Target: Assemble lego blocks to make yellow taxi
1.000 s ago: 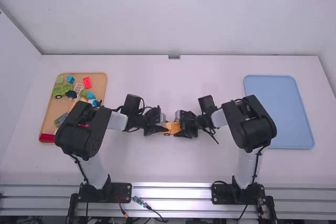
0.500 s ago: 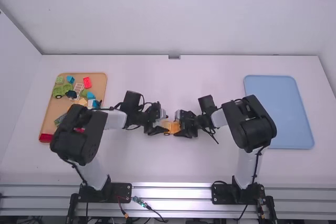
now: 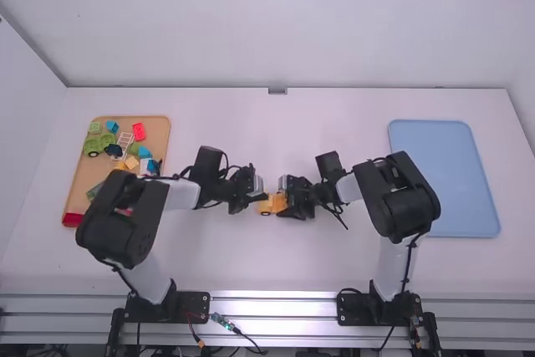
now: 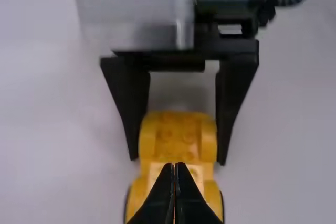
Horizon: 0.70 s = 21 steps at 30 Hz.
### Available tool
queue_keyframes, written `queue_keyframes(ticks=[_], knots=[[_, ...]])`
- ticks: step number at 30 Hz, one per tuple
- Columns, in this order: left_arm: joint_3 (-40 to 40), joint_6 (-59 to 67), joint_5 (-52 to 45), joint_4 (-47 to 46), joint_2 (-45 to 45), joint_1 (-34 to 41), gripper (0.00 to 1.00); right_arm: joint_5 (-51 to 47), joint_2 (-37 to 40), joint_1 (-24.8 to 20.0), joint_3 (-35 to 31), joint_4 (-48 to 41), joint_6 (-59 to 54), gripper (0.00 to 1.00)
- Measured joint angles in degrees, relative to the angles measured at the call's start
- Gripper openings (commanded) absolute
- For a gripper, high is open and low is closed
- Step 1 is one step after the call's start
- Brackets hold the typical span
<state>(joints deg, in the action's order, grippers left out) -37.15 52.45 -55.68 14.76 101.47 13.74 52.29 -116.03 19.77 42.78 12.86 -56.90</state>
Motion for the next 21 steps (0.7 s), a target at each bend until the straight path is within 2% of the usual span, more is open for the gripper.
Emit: queue_keyframes(ticks=[13, 21], knots=[[0.3, -2.7, -4.4, 8.0, 6.4, 0.0, 0.02, 0.0, 0.0, 0.0, 0.0, 0.0, -0.1, 0.45], [-1.7, -3.2, -4.6, 3.0, 7.3, 0.0, 0.02, 0.1, 0.0, 0.0, 0.0, 0.0, -0.2, 0.45]])
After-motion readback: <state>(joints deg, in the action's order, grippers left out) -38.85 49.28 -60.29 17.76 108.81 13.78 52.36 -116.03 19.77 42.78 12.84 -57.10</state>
